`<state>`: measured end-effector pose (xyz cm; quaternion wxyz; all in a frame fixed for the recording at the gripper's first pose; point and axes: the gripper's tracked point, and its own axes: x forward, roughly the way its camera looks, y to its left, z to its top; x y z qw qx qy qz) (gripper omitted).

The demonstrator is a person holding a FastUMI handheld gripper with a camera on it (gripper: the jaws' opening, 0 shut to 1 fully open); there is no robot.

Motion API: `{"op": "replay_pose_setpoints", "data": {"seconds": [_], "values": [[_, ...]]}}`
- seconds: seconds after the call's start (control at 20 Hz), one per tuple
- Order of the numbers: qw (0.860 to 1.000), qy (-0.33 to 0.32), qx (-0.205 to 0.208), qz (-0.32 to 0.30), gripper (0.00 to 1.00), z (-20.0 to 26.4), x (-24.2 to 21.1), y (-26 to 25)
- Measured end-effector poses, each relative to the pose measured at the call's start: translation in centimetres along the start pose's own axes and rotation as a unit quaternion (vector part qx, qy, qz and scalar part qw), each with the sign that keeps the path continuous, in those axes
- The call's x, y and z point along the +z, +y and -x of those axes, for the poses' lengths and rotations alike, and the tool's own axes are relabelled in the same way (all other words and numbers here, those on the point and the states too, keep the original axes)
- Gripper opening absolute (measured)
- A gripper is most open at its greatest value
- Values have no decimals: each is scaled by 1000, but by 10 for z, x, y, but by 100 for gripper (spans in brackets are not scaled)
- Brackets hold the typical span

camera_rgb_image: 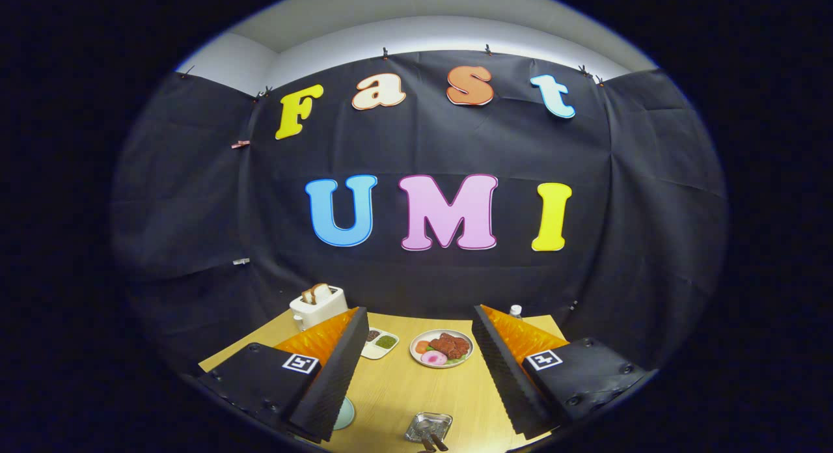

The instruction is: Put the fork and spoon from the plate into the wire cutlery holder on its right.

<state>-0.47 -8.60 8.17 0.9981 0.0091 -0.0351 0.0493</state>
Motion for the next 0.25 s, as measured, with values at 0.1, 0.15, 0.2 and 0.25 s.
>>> {"op": "replay_pose_setpoints", "data": {"seconds": [0.1, 0.15, 0.2, 0.25], "values": [[1000, -8, 4, -3, 99, 6, 0, 2], [1000, -13, 2, -5, 99, 9, 0, 1], [1000, -14, 1, -10, 99, 15, -3, 2], [1000, -16, -2, -4, 99, 15, -3, 0]]}}
